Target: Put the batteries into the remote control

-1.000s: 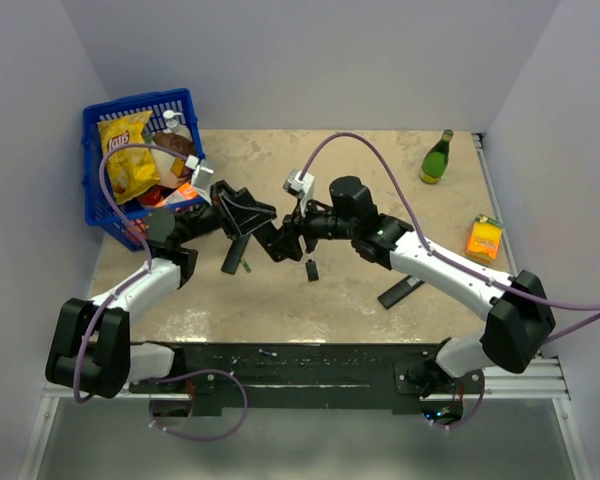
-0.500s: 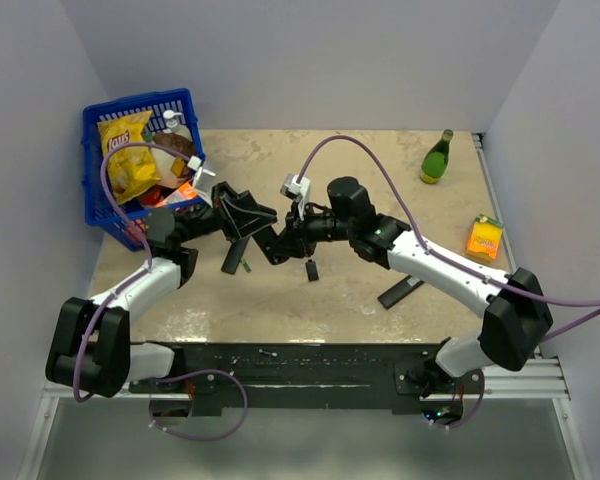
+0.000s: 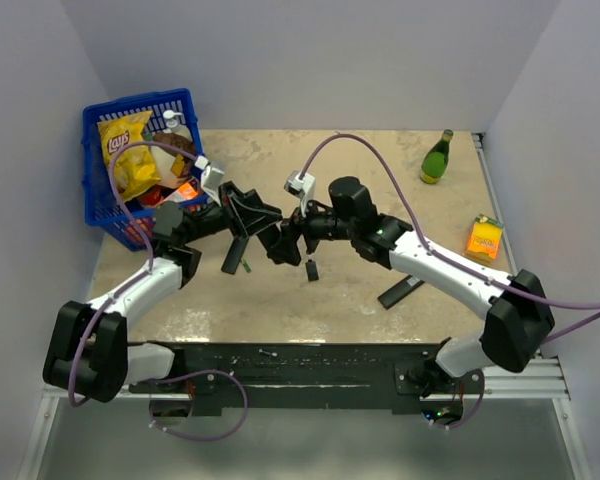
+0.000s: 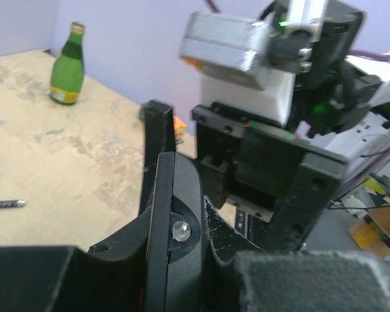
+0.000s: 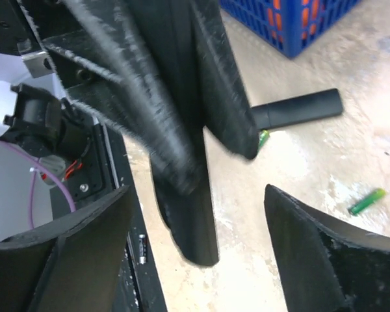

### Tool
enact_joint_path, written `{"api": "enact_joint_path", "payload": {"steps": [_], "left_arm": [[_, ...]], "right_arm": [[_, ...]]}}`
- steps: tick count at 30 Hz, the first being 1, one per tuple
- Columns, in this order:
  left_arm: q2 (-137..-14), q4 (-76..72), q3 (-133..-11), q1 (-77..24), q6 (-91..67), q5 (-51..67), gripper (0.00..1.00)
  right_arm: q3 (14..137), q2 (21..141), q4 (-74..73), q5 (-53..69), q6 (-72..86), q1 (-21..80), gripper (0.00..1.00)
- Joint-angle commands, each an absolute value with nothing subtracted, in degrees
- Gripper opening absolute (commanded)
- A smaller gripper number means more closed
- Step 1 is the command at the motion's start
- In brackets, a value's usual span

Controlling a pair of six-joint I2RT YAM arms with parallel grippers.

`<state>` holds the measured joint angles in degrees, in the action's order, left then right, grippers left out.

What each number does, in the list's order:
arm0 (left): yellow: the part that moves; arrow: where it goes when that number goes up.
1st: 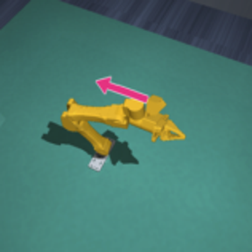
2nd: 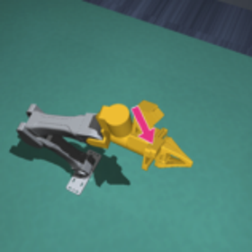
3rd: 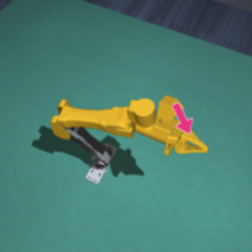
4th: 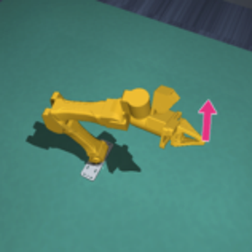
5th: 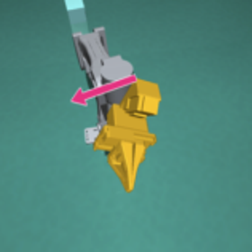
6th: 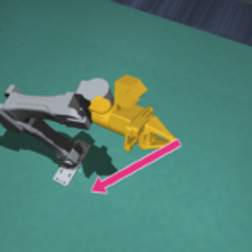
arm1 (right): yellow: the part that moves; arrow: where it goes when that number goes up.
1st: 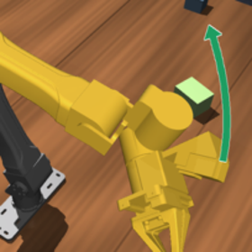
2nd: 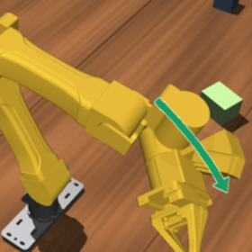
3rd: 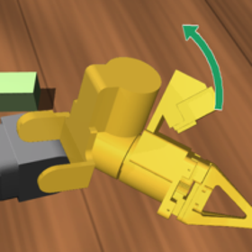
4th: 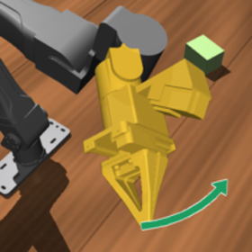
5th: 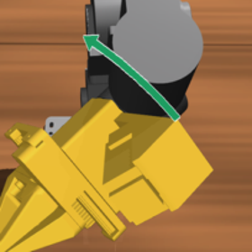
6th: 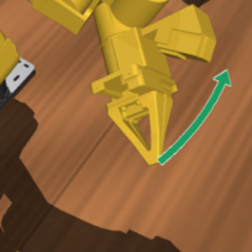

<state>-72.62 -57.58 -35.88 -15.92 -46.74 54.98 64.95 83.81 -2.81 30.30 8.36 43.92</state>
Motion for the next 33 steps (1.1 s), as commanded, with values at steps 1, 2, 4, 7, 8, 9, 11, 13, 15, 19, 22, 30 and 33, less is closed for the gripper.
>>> {"api": "enact_joint_path", "payload": {"steps": [1, 2, 4, 7, 8, 9, 11, 13, 15, 19, 22, 30, 33], "left_arm": [[-69.79, -48.7, -39.37, -15.91, -38.51, 49.14, 0.0], [-69.61, -47.47, -39.81, -15.82, -37.89, 48.61, 0.0], [-69.26, -44.48, -40.08, -15.73, -36.57, 46.94, 0.0], [-68.82, -40.97, -40.6, -15.38, -35.16, 44.48, 0.0], [-68.47, -38.26, -40.87, -15.38, -34.55, 43.69, 0.0], [-68.29, -36.58, -41.13, -15.29, -33.24, 41.77, 0.0], [-67.59, -32.54, -41.92, -15.29, -32.0, 39.82, 0.0], [-67.15, -30.25, -42.71, -15.29, -30.42, 37.01, 0.0], [-66.62, -26.03, -43.33, -15.29, -29.1, 33.95, 0.0], [-66.45, -20.84, -45.17, -15.29, -27.6, 30.59, 0.0], [-66.36, -19.17, -45.87, -15.29, -26.98, 29.62, 0.0], [-66.71, -18.19, -46.41, -15.21, -26.19, 29.88, 0.0], [-66.97, -18.28, -46.41, -15.12, -26.28, 30.23, 0.0]], "right_arm": [[67.5, 78.23, -4.39, 24.89, 7.39, 43.86, 0.92], [67.41, 77.61, -5.44, 24.0, 7.21, 43.77, 0.94], [67.24, 76.03, -6.76, 21.38, 6.42, 43.68, 0.97], [66.62, 74.27, -8.78, 16.72, 5.98, 42.63, 0.98], [66.53, 74.01, -9.49, 15.83, 5.98, 42.19, 0.98], [66.36, 73.83, -9.67, 14.69, 6.85, 41.58, 0.98], [66.01, 73.48, -9.75, 11.18, 8.17, 39.73, 0.98], [66.0, 74.0, -10.46, 8.1, 10.36, 38.24, 0.98], [66.0, 75.05, -10.81, 2.39, 12.03, 37.27, 0.98], [70.55, 82.16, -15.98, -3.95, 13.54, 33.06, 0.96], [74.6, 89.45, -18.8, -6.06, 11.78, 32.26, 0.88], [88.04, 108.86, -23.19, -10.45, 4.93, 30.24, 0.61], [92.01, 112.93, -25.49, -11.08, 3.61, 29.18, 0.53]]}}
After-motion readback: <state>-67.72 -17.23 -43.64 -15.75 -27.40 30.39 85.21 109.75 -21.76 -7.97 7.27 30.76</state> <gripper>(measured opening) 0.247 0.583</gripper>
